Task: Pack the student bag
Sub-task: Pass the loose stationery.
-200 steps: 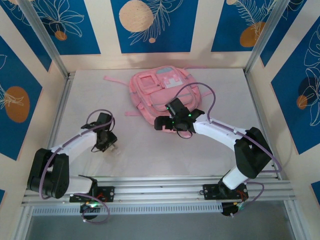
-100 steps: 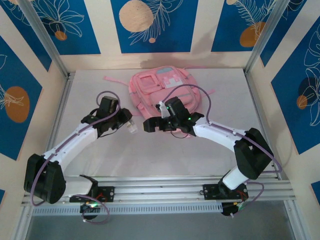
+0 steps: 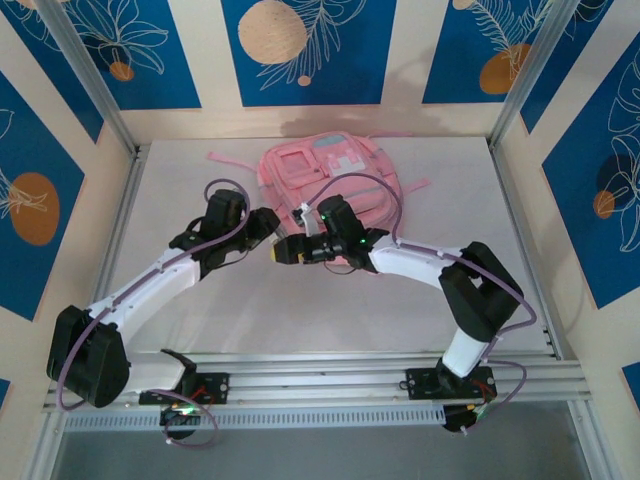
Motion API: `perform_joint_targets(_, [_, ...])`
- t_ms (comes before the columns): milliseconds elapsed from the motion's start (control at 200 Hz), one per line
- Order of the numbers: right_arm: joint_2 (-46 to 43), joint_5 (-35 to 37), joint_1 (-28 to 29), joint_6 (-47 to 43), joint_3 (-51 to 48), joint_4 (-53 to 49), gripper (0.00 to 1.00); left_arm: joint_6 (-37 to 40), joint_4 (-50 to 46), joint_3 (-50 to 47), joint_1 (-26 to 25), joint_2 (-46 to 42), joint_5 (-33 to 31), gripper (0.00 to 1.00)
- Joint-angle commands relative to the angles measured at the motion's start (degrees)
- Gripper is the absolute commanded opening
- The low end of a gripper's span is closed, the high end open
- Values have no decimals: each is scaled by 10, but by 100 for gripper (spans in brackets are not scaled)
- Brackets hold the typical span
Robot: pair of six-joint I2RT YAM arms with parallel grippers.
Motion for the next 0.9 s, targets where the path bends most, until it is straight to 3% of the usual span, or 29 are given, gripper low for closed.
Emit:
perform_joint_targets(0, [7,-20,6,19,15,42,51,-21,33,-8,-7,-1,17,42])
perform_joint_targets(100, [4,-15,6,20,12,45,40,-21,32,-9,-8,-1,18,44])
perform_joint_targets(240, [-5,-11,1,16,5,34,24,-20,35,-9,-8,1,23,54])
perform_joint_targets(340, [-10,-9,-4,16,-5,28,19,-13,34,0,-8,4,26,70])
perform_joint_targets(425, [-19,-7,-10,14,-18,21,18,9,25,17,-8,8,26,100])
perform_joint_targets(680, [-96,29,-54,9,-77,-64,18,206,-10,114,-3,28,-27,100])
perform_joint_targets(890, [-202,105,-138,12,-109,-227,18,380,-71,229,-20,137,32,98])
